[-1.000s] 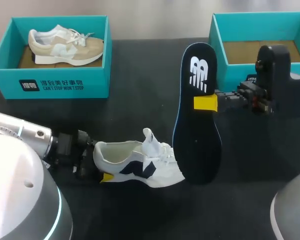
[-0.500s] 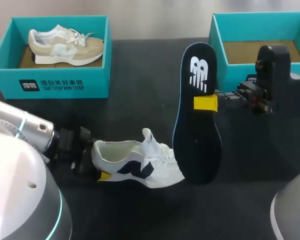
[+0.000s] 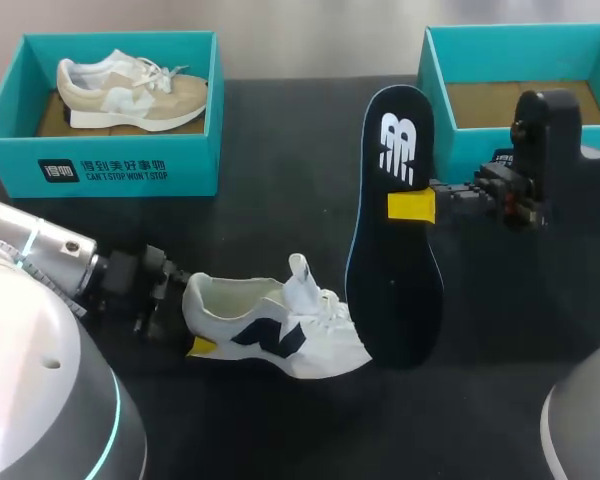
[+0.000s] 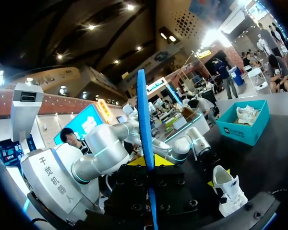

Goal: Take the shoe out of the shoebox, open the shoe tongue, remove and reinsert the insole, then place the shoe into the shoebox

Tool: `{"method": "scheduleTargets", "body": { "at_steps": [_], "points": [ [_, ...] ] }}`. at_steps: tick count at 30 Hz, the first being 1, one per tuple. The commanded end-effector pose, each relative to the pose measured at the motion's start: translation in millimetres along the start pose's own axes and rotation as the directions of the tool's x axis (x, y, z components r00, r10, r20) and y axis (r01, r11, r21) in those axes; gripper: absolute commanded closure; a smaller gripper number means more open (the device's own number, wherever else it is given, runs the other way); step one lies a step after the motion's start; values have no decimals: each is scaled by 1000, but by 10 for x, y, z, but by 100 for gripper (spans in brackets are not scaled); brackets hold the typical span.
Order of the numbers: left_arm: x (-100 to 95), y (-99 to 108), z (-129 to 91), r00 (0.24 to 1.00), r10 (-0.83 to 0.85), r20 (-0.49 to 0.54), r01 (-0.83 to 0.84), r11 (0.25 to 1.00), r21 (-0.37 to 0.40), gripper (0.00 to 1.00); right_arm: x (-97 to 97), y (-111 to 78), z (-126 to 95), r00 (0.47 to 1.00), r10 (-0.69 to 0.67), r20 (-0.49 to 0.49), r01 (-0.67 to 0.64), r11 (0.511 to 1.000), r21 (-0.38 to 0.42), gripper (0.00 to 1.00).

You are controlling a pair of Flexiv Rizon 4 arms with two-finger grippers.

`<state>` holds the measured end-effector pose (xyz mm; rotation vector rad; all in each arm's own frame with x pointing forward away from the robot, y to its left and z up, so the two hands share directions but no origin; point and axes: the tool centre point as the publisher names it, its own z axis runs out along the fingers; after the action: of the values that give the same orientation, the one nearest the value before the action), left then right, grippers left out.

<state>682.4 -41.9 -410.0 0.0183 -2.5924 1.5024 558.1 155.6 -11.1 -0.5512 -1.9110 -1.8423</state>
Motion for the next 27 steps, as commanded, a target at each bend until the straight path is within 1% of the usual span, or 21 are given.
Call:
{"method": "scheduleTargets", "body": {
  "at_steps": [1, 7, 10, 13, 20, 24, 27],
  "points": [
    [11, 26, 24, 1000, 1, -15, -1, 1000, 30, 0, 43, -28, -2, 1000, 1, 9, -1, 1000, -4, 100],
    [75, 2, 82, 1000, 15, -15, -14, 999, 50, 0, 43, -28, -2, 1000, 1, 9, -1, 1000, -4, 100],
    [73, -10, 69, 1000, 6, 21, -8, 997, 75, 0, 43, -28, -2, 1000, 1, 9, -1, 1000, -4, 100],
    [89, -28, 46, 999, 12, 36, -15, 997, 75, 0, 43, -28, -2, 1000, 1, 9, -1, 1000, -4, 100],
    [94, -50, -78, 998, 21, 63, -23, 999, 30, 0, 43, -28, -2, 1000, 1, 9, -1, 1000, -4, 100],
    [55, 8, -110, 996, 9, 89, -8, 1000, -8, 0, 43, -28, -2, 1000, 1, 9, -1, 1000, -4, 100],
    [49, 46, -135, 996, 4, 88, 0, 999, -47, 0, 43, -28, -2, 1000, 1, 9, -1, 1000, -4, 100]
  ]
}}
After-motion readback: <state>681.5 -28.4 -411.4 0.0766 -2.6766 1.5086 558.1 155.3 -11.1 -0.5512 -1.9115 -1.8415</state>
